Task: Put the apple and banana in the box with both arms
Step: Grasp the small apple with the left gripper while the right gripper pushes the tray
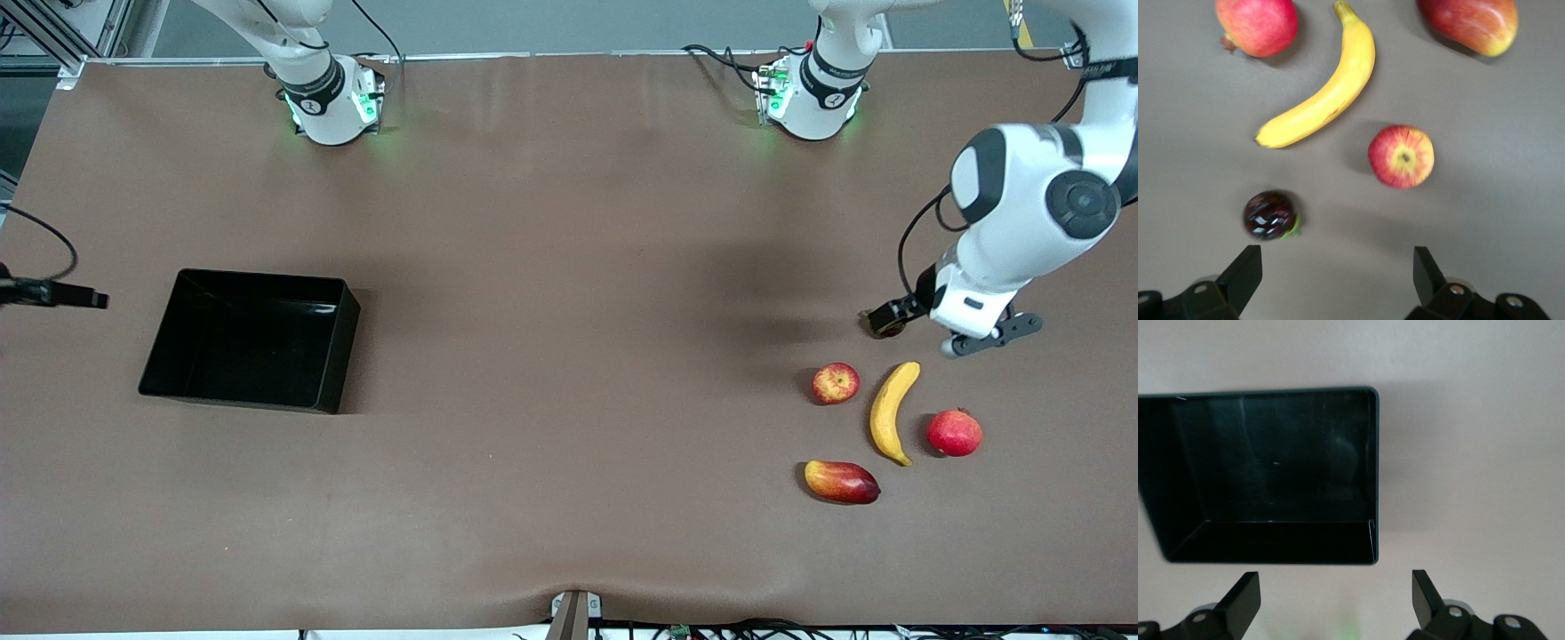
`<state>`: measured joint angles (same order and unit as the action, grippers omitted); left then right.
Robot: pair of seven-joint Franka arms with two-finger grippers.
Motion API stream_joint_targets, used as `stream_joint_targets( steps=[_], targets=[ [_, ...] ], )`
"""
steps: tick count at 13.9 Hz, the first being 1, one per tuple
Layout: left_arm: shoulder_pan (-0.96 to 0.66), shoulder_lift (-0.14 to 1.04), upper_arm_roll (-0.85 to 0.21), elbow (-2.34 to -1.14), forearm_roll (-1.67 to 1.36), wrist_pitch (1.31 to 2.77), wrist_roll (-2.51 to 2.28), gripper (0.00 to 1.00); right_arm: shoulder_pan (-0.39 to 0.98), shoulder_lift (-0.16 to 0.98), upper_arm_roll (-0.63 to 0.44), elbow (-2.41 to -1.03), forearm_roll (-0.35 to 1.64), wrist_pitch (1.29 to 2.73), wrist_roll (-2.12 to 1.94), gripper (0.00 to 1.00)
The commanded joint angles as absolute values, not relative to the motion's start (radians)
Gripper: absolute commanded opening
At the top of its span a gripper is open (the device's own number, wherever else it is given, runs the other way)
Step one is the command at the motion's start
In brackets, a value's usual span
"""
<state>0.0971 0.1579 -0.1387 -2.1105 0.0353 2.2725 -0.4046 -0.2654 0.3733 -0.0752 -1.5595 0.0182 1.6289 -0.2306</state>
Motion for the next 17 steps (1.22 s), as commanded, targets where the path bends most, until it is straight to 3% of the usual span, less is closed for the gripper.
stream_joint_targets(
  steps=[1,4,5,6,8,9,17],
  targets=[
    [0.097,0.259,-0.14,-2.1,0.028,2.377,-0.436,1.0,-0.314,0.518,-0.058,-1.537,0.008,1.725,-0.242,1.0],
    [0.111,0.311,-0.147,-2.099,0.02,2.453,-0.44,1.0,-0.313,0.558,-0.058,-1.598,0.006,1.854,-0.25,1.0],
    [0.109,0.311,-0.15,-2.097,0.02,2.457,-0.44,1.0,-0.305,0.558,-0.058,-1.645,0.005,1.896,-0.253,0.93],
    [0.109,0.313,-0.15,-2.092,0.018,2.457,-0.442,1.0,-0.299,0.56,-0.058,-1.654,-0.017,1.908,-0.265,0.71],
    [0.101,0.328,-0.152,-2.08,0.017,2.468,-0.442,1.0,-0.31,0.571,-0.057,-1.652,-0.063,1.908,-0.363,0.17],
    [0.094,0.339,-0.152,-2.077,0.015,2.492,-0.443,1.0,-0.311,0.572,-0.057,-1.652,-0.063,1.907,-0.412,0.0],
    [0.066,0.442,-0.152,-1.999,0.012,2.533,-0.471,1.0,-0.305,0.569,-0.052,-1.644,-0.051,1.875,-0.426,0.0]
  ],
)
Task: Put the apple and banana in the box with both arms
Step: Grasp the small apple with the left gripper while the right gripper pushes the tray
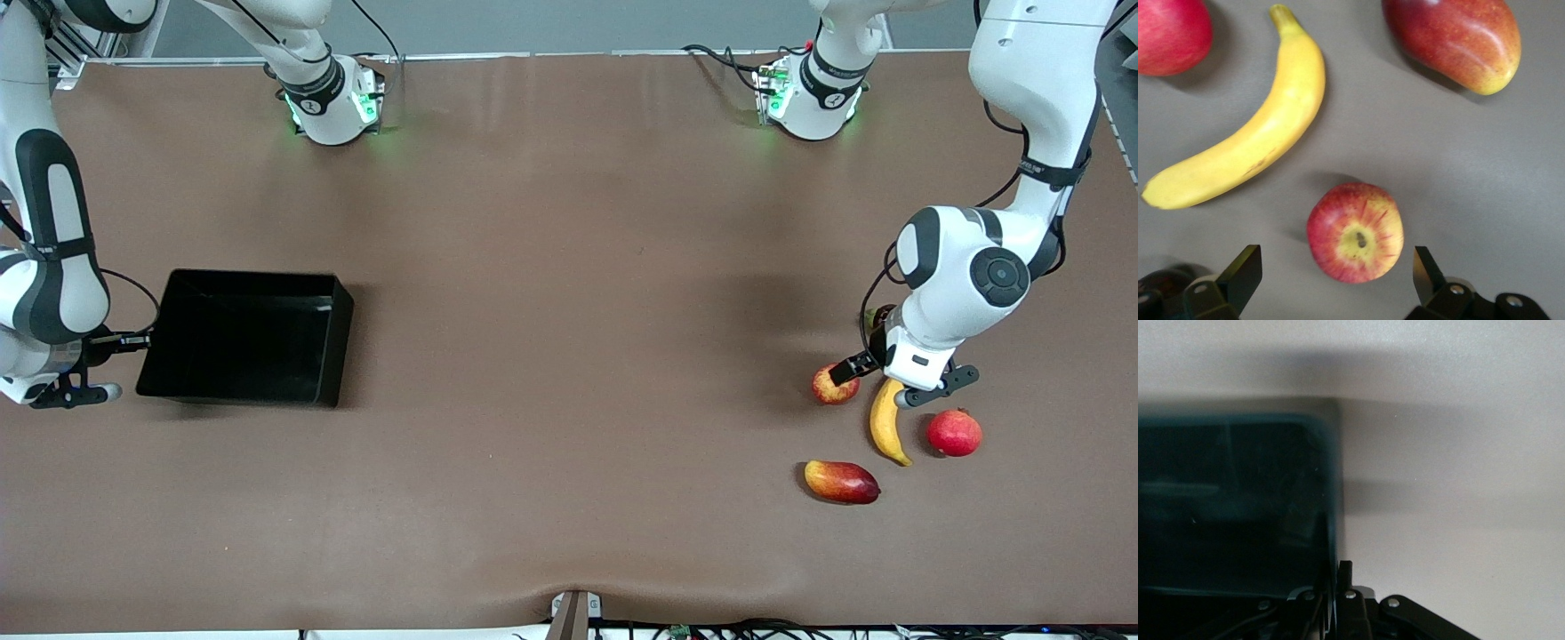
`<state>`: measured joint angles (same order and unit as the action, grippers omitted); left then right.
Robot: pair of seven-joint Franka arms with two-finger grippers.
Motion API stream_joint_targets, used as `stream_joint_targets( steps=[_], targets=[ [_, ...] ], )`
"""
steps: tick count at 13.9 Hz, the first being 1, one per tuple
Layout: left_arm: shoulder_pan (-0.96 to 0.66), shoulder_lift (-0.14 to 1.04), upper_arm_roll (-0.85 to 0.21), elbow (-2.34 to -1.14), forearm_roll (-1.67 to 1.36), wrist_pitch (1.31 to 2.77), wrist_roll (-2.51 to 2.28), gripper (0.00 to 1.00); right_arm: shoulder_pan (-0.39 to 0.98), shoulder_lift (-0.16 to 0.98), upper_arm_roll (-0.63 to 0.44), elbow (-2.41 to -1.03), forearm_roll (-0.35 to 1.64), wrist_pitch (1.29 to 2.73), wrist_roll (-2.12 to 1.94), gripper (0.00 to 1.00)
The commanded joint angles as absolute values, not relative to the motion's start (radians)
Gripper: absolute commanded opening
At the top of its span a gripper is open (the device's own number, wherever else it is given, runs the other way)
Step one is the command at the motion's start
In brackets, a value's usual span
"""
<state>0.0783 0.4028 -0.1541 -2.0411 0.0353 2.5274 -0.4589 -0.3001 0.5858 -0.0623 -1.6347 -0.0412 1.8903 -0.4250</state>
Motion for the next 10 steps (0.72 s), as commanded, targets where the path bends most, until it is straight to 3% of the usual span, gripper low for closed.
stream_joint_targets(
  steps=[1,5,7,8,10],
  targets=[
    [0.064,0.454,-0.152,-1.99,0.014,2.534,-0.483,1.0,-0.301,0.569,-0.051,-1.622,-0.032,1.826,-0.426,0.0],
    [0.063,0.486,-0.152,-1.988,0.014,2.571,-0.489,1.0,-0.232,0.561,-0.046,-1.496,0.113,1.565,-0.257,0.0],
    [0.066,0.506,-0.152,-1.991,0.012,2.602,-0.506,1.0,-0.154,0.552,-0.045,-1.48,0.147,1.525,-0.139,0.0],
    [0.066,0.515,-0.153,-1.991,0.012,2.605,-0.509,0.96,-0.112,0.543,-0.046,-1.48,0.188,1.502,-0.089,0.0],
    [0.071,0.517,-0.152,-1.991,0.012,2.605,-0.509,0.69,-0.002,0.541,-0.046,-1.48,0.247,1.465,0.024,0.0]
  ],
)
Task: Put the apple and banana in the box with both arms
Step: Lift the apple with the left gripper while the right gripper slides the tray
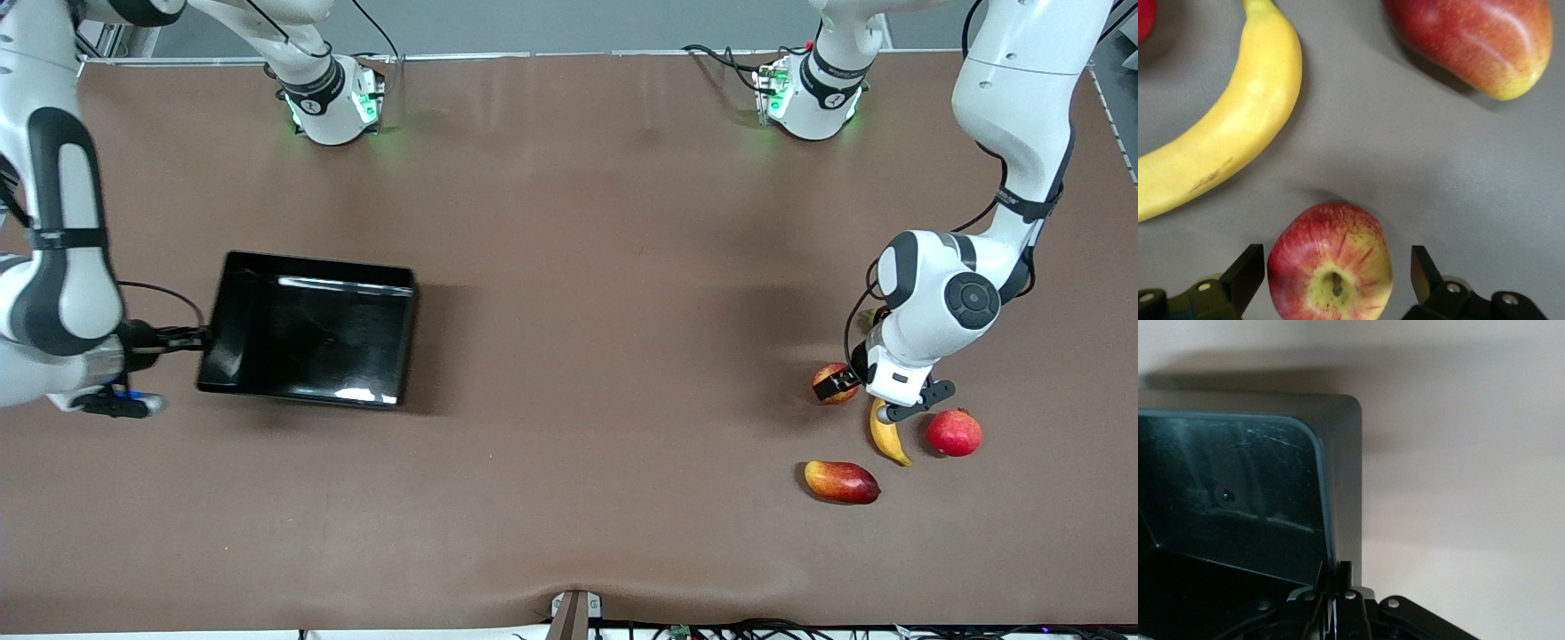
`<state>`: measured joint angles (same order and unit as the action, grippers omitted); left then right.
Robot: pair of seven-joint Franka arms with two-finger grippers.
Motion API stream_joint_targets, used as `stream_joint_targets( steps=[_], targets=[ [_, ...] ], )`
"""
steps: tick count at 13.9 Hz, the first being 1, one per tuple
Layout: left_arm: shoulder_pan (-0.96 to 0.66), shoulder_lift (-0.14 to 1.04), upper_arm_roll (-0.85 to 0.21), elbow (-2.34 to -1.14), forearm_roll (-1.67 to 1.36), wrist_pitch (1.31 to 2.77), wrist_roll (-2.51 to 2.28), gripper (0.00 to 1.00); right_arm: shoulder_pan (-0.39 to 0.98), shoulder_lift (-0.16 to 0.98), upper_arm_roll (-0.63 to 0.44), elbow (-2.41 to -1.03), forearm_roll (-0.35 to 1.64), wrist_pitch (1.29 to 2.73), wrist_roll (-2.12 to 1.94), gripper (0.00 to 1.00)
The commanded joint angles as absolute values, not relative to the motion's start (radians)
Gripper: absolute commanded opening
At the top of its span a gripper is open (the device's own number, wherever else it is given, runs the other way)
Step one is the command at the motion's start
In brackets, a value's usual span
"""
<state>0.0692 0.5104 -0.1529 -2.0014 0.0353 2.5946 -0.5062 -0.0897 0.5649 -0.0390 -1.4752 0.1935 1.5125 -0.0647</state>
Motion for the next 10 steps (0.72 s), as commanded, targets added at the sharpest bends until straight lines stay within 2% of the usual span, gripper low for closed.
stream_joint_targets(
  steps=[1,3,4,6,8,10],
  targets=[
    [0.069,0.517,-0.153,-1.991,0.012,2.605,-0.512,0.53,0.064,0.541,-0.046,-1.48,0.25,1.468,0.09,0.0],
    [0.069,0.512,-0.152,-1.994,0.012,2.603,-0.512,0.1,0.18,0.546,-0.045,-1.483,0.256,1.483,0.188,0.0],
    [0.072,0.506,-0.152,-1.996,0.012,2.6,-0.509,0.0,0.23,0.548,-0.048,-1.485,0.293,1.496,0.218,0.0],
    [0.077,0.473,-0.153,-1.994,0.014,2.586,-0.511,0.0,0.305,0.551,-0.048,-1.491,0.389,1.535,0.255,0.0],
    [0.077,0.419,-0.152,-1.991,0.014,2.496,-0.511,0.0,0.374,0.56,-0.048,-1.491,0.417,1.56,0.265,0.0],
    [0.074,0.37,-0.152,-1.988,0.028,2.425,-0.506,0.0,0.473,0.561,-0.048,-1.515,0.425,1.642,0.32,0.0]
  ],
)
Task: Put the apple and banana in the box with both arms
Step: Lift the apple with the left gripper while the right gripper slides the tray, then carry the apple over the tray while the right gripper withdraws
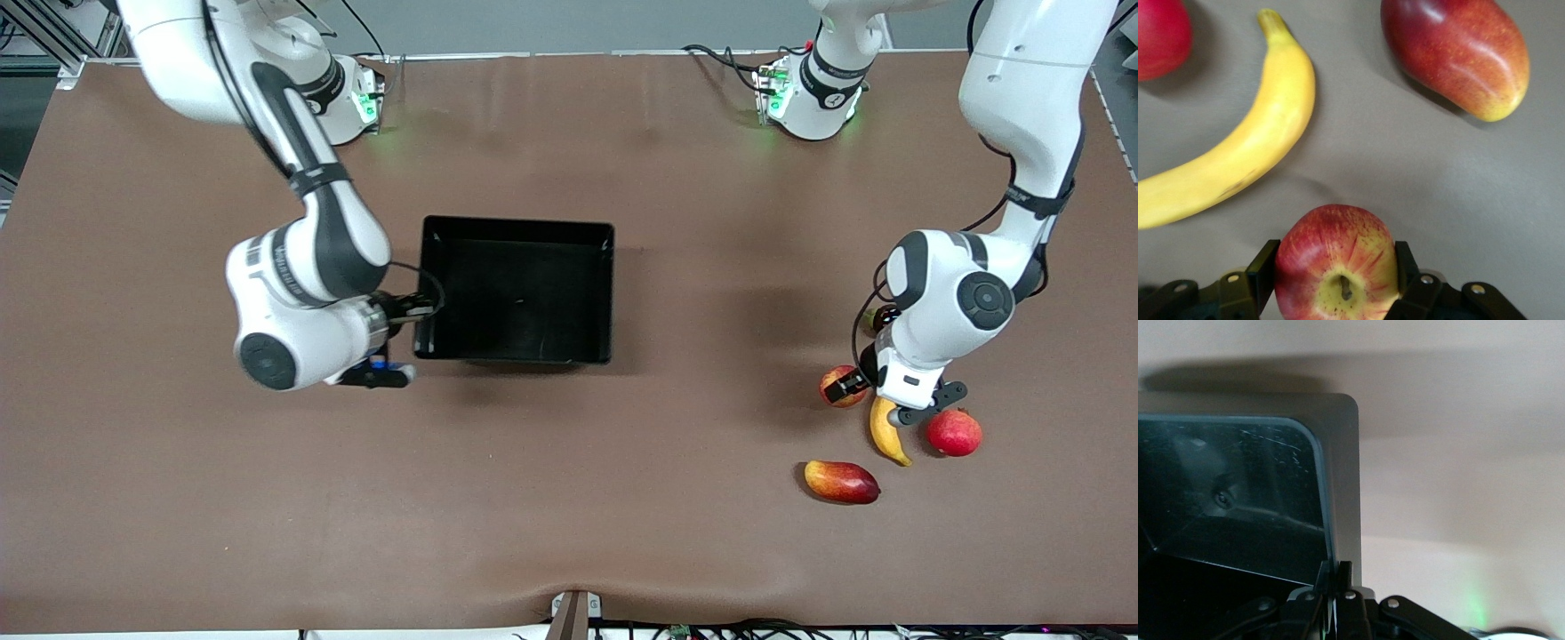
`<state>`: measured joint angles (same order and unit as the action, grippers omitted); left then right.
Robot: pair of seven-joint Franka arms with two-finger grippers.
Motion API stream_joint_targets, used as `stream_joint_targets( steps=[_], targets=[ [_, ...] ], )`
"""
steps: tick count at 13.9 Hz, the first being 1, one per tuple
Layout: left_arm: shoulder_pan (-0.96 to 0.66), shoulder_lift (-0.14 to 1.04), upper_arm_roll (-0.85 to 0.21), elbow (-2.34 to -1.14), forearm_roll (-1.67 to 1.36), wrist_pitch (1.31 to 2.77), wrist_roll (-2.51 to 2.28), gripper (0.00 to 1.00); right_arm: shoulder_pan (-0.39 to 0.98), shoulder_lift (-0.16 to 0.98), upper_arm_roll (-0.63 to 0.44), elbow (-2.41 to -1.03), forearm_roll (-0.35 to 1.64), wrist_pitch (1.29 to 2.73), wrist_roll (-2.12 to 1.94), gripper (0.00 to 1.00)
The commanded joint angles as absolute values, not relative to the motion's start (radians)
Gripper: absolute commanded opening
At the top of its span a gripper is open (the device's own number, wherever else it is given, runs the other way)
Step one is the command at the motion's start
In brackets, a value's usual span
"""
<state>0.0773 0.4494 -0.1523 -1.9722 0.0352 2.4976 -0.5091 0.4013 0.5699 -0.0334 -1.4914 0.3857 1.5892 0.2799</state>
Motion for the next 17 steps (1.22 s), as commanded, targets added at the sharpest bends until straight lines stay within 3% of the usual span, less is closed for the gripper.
stream_joint_targets(
  steps=[1,6,7,8,10,13,17],
  targets=[
    [0.072,0.345,-0.152,-1.988,0.029,2.405,-0.505,0.0,0.507,0.568,-0.048,-1.525,0.423,1.693,0.371,0.0],
    [0.028,0.218,-0.153,-1.985,0.064,2.229,-0.509,0.0,0.586,0.641,-0.048,-1.534,0.425,1.834,0.445,0.0],
    [0.022,0.195,-0.156,-1.983,0.077,2.202,-0.515,0.0,0.591,0.647,-0.048,-1.531,0.426,1.836,0.471,0.54],
    [0.014,0.181,-0.178,-1.983,0.078,2.177,-0.546,0.0,0.597,0.646,-0.048,-1.528,0.419,1.832,0.491,1.0],
    [0.011,0.173,-0.245,-1.986,0.083,2.166,-0.659,0.0,0.585,0.635,-0.048,-1.5,0.425,1.803,0.489,1.0],
    [-0.009,0.19,-0.366,-1.976,0.109,2.166,-0.874,0.0,0.494,0.607,-0.057,-1.335,0.419,1.553,0.489,1.0],
    [-0.147,0.239,-0.383,-1.941,0.112,2.166,-1.136,0.0,0.332,0.604,-0.061,-1.172,0.407,1.278,0.485,1.0]
  ],
)
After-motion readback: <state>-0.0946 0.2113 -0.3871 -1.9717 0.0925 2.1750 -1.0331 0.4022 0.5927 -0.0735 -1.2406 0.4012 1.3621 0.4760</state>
